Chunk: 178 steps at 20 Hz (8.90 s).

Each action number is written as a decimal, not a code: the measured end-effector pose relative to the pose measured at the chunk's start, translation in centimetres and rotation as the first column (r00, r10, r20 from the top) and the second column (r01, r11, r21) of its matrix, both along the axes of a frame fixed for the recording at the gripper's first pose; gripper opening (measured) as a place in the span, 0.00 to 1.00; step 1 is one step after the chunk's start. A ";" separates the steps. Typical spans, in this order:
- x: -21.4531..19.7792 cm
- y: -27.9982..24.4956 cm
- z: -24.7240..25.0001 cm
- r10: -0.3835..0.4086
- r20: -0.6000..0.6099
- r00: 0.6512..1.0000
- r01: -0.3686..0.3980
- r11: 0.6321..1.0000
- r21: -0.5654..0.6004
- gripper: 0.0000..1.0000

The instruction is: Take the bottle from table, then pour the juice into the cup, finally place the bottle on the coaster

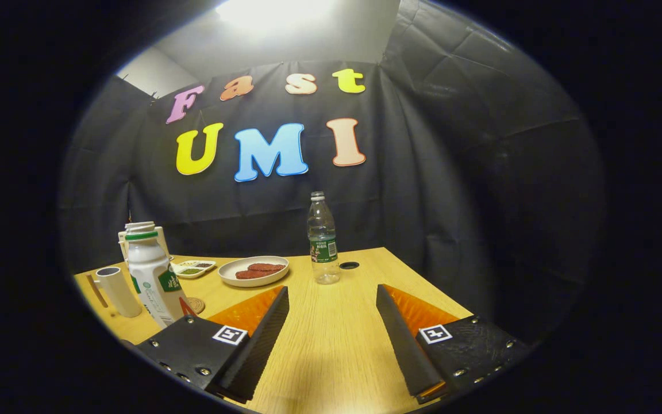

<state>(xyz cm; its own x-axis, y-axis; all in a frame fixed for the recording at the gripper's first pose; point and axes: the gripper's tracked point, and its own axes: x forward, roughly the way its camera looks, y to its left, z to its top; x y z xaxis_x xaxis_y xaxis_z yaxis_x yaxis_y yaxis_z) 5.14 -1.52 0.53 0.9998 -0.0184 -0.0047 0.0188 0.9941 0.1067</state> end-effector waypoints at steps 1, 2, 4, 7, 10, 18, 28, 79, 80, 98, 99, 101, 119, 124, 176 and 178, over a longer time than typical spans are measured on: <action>0.1 -0.3 0.2 -0.006 0.004 1.000 0.006 1.000 0.010 0.93; 0.0 -0.7 0.6 -0.013 0.017 1.000 0.012 1.000 0.026 0.93; 0.1 -1.1 0.7 -0.025 0.032 0.999 0.023 0.999 0.050 0.93; 0.2 -1.2 1.5 -0.031 0.064 0.997 0.028 0.999 0.040 0.93; 0.4 -1.7 4.4 -0.033 0.121 0.992 0.026 0.998 0.064 0.93; -2.9 -0.2 9.2 -0.014 0.163 0.987 0.020 0.999 -0.037 0.93; -7.2 8.1 10.2 0.132 0.120 0.984 -0.117 0.986 -0.118 0.93; -2.1 17.7 -1.6 0.199 -0.072 0.977 -0.208 0.969 -0.135 0.74; -2.1 17.6 -1.7 0.186 -0.081 0.979 -0.196 0.970 -0.142 0.74; -1.0 19.8 2.1 0.059 -0.105 0.993 -0.102 0.878 -0.467 0.68; -1.0 20.2 2.5 0.055 -0.098 0.994 -0.097 0.867 -0.489 0.68; -1.0 20.9 3.3 0.051 -0.086 0.995 -0.089 0.843 -0.531 0.68; 0.6 26.2 5.1 0.000 -0.028 1.000 -0.025 0.442 -0.897 0.68; 0.1 27.4 6.1 0.006 0.034 0.999 0.031 0.282 -0.959 0.68; -0.9 30.9 8.8 0.107 0.274 0.956 0.294 -0.327 -0.898 0.68; -0.9 31.0 8.9 0.114 0.277 0.954 0.300 -0.335 -0.893 0.68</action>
<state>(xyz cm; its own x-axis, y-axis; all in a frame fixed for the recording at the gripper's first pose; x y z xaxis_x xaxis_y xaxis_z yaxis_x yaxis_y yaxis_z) 4.23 29.51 9.41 0.9483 0.1160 0.2955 0.3152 -0.2315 -0.9204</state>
